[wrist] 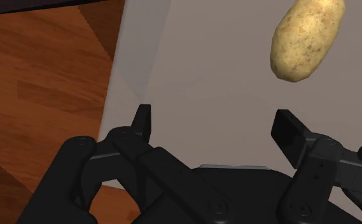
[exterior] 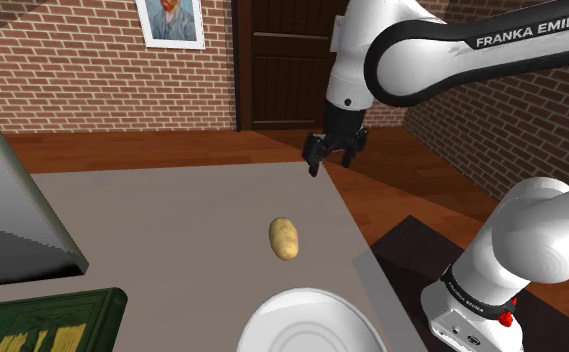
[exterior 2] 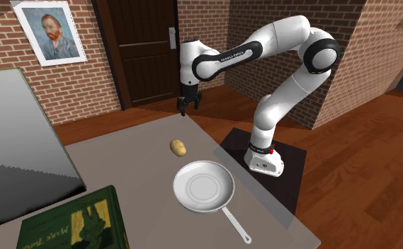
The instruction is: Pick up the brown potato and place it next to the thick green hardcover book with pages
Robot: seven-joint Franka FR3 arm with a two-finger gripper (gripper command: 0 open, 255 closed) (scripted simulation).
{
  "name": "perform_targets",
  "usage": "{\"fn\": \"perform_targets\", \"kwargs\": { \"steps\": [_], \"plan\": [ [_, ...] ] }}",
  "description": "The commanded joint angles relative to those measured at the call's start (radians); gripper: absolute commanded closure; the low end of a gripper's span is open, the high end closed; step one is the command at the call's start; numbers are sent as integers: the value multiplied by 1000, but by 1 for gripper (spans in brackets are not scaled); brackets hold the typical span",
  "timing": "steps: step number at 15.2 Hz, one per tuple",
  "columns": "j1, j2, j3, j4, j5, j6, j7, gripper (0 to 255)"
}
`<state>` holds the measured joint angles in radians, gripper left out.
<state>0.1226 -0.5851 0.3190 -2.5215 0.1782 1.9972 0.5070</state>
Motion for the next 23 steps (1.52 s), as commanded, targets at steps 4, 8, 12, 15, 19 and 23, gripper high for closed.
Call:
{"fn": "perform_targets", "kwargs": {
  "steps": [4,8,12,15,19,23],
  "plan": [
    [17,137,96,9,38,113,116,0],
    [21,266,172,37,43,203,214,0],
    [21,381,228,72,22,271,301,0],
    [19,412,236,54,11,318,310,0],
    [14,463,248,31,-13,389,330,0],
    [15,463,248,31,-13,389,330,0]
  ]
}}
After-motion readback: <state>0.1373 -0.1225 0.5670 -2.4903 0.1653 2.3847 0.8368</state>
